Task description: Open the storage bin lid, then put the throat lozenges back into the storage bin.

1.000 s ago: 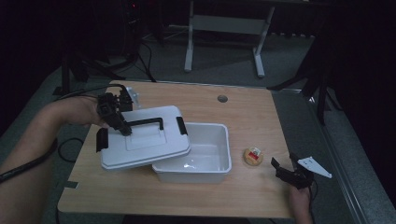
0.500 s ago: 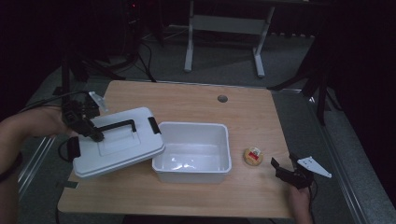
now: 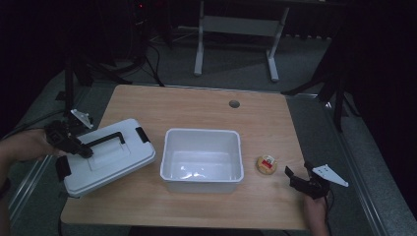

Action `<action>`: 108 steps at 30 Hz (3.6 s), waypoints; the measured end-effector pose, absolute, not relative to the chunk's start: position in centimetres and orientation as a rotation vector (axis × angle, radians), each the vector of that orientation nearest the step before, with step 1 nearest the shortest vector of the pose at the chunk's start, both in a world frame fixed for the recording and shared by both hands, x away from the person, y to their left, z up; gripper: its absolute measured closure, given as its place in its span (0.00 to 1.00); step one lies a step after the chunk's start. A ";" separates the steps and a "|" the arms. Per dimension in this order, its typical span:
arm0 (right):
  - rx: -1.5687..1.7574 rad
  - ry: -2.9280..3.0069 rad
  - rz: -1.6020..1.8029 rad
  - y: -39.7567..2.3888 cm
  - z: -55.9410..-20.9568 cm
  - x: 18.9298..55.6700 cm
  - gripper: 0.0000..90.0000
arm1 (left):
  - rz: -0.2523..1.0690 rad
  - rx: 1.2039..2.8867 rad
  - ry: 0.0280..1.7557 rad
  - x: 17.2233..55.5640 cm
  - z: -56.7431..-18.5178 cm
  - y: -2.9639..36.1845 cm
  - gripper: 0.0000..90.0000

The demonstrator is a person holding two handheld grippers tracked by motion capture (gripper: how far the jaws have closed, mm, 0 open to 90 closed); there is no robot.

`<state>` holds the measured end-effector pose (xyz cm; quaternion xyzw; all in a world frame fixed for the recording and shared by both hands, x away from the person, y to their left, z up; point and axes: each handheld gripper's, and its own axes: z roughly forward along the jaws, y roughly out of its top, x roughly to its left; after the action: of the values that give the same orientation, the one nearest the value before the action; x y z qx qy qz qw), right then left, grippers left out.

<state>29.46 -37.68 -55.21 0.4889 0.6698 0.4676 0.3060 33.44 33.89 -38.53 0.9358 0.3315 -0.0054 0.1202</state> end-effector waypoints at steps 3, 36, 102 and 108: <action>1.293 1.774 1.235 -37.7 -55.2 29.5 0.15 | 0.005 2.700 0.994 34.1 -40.5 34.0 0.92; 1.286 1.792 1.223 -37.5 -55.2 29.5 0.15 | -0.106 2.585 1.157 37.6 -49.6 32.9 0.88; 0.445 2.935 -0.036 -29.2 -48.7 35.1 0.12 | -0.135 2.702 1.088 37.1 -47.9 31.7 0.36; 0.322 2.941 0.006 -28.2 -47.8 35.9 0.14 | -0.143 2.703 1.091 37.1 -48.1 31.7 0.36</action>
<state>35.91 -28.20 -47.82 0.1083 0.9899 0.0022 0.0916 37.08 31.68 -48.07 0.9205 0.3714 -0.0488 0.1114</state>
